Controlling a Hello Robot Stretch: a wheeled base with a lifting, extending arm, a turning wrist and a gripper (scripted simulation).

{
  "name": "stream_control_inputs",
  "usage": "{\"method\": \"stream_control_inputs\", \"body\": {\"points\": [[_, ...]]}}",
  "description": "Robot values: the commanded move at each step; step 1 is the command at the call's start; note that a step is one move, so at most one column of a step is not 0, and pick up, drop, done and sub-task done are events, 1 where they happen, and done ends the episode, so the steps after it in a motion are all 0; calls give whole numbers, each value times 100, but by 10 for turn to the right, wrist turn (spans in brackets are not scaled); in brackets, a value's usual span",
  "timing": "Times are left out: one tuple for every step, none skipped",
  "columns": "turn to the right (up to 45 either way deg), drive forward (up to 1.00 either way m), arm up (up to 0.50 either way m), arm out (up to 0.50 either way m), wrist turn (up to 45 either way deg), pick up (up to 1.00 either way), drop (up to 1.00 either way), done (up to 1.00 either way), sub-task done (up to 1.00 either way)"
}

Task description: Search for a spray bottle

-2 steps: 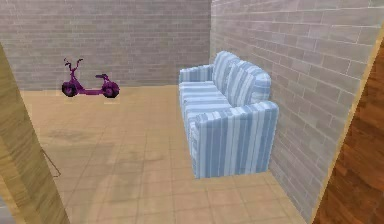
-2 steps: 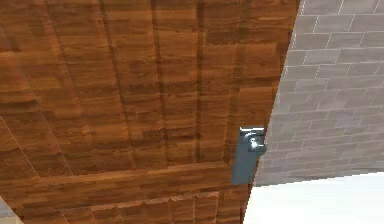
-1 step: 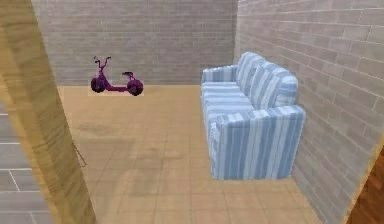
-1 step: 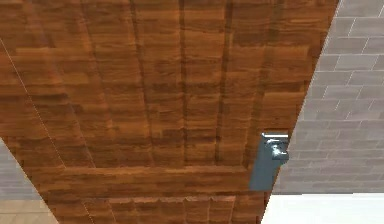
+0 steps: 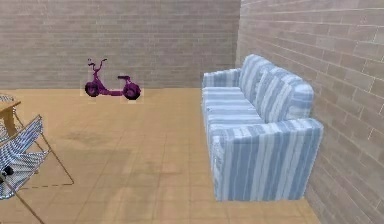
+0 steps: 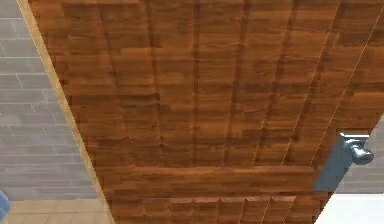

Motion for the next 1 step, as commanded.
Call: {"method": "stream_control_inputs", "body": {"points": [[0, 50, 0, 0, 0, 0, 0, 0, 0]]}}
